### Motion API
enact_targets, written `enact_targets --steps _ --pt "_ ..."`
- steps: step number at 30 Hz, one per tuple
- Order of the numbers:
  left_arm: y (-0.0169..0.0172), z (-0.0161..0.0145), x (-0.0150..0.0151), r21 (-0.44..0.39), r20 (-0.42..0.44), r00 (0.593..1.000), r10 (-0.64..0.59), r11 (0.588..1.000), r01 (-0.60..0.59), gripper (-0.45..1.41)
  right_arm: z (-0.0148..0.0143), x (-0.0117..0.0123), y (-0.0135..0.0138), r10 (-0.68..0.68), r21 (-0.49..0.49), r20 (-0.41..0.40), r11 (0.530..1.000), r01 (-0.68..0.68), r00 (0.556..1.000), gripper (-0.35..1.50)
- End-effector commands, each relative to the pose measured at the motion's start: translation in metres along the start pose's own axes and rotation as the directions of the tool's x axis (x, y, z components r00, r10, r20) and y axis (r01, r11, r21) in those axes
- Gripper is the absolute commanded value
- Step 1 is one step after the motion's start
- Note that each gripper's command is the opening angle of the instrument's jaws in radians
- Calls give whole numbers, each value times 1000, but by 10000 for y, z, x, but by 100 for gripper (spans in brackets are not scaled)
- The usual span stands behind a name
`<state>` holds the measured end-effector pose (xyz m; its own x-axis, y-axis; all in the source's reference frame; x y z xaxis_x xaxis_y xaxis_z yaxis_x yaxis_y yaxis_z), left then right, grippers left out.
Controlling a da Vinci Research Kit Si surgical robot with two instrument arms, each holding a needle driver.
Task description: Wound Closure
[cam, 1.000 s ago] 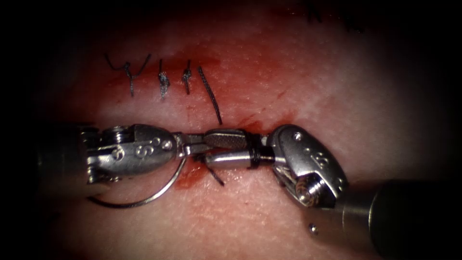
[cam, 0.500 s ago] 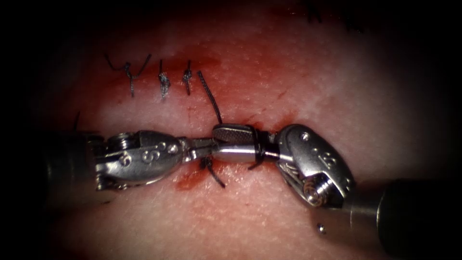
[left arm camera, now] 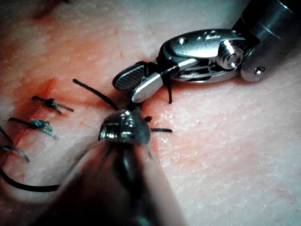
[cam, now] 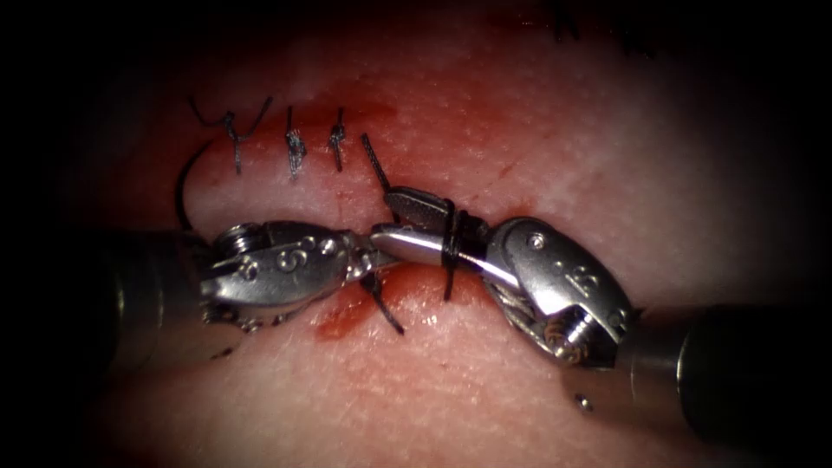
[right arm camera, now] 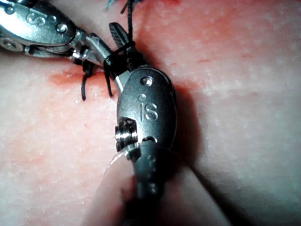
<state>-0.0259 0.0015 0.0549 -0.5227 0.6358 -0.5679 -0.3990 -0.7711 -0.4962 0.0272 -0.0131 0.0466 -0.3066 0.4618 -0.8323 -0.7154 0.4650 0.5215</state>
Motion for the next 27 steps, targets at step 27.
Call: enact_targets --steps 27 --pt "0 21 -9 11 -3 1000 -13 1000 13 -45 22 -21 17 -9 -162 51 987 17 999 91"
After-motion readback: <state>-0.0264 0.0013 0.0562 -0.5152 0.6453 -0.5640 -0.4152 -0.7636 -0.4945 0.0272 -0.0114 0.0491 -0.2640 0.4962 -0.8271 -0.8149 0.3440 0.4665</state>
